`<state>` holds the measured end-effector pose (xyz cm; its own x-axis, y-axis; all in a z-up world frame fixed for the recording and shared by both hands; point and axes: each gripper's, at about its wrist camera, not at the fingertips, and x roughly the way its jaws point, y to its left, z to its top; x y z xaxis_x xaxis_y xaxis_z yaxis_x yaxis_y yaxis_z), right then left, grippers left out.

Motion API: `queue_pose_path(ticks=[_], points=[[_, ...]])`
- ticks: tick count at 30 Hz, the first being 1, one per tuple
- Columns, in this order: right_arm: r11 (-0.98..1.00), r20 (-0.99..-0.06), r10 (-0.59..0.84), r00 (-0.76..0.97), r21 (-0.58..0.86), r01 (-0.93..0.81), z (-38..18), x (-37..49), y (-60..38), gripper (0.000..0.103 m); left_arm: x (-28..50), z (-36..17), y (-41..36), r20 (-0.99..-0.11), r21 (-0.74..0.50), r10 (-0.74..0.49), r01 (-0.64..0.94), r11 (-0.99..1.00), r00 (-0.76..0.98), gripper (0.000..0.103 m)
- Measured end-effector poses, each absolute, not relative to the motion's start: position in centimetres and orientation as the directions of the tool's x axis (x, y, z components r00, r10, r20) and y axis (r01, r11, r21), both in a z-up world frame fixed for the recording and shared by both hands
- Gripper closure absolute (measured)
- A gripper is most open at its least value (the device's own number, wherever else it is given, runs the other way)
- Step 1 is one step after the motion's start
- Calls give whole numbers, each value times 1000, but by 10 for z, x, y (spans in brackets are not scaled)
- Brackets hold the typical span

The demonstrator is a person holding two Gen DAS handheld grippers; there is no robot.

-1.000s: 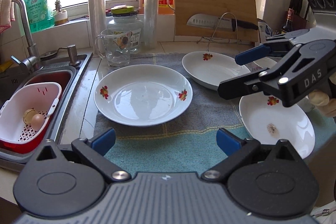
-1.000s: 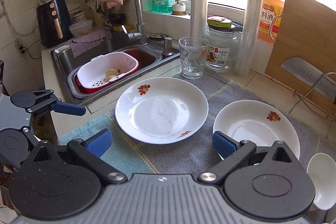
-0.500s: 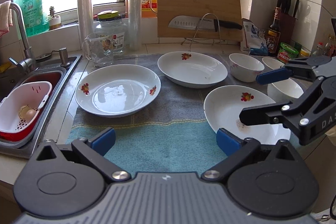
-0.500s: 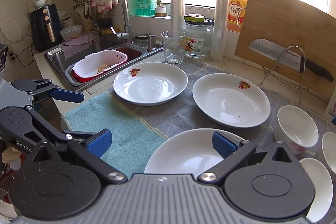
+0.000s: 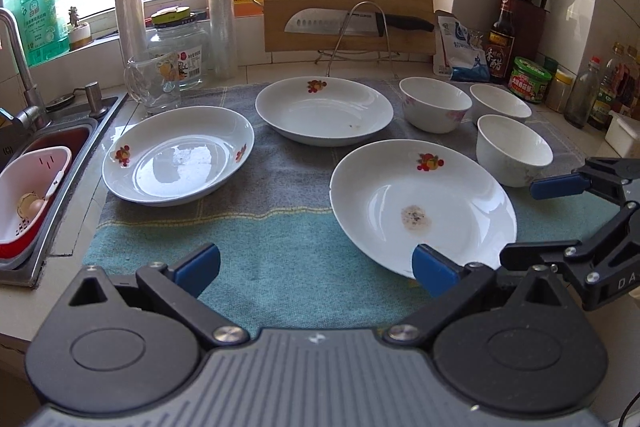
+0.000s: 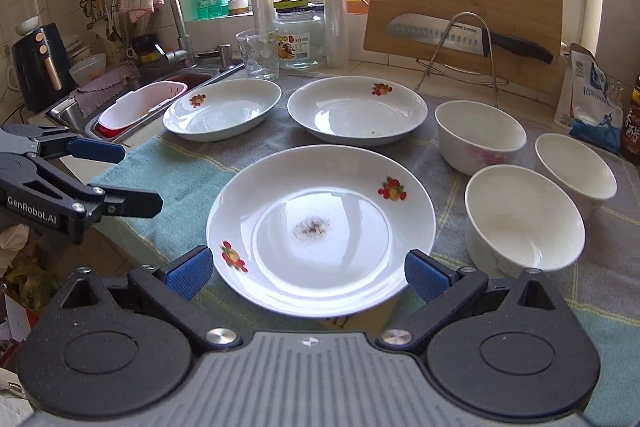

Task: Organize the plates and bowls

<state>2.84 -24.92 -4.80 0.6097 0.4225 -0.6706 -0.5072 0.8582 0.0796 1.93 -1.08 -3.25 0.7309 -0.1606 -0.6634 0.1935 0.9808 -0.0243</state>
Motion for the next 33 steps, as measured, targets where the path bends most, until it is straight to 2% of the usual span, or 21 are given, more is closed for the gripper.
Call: queue_pose_path(ticks=[16,33], points=[[865,-740,340,581,3,-502,-90,37,-245,0,47,-33,-17,-688,-34,-182,219,975,702,1],[866,-769,313,558,-10,-499,-98,56,-237,0,132,-56,-36,-758,-125,-361,423,897,542,1]])
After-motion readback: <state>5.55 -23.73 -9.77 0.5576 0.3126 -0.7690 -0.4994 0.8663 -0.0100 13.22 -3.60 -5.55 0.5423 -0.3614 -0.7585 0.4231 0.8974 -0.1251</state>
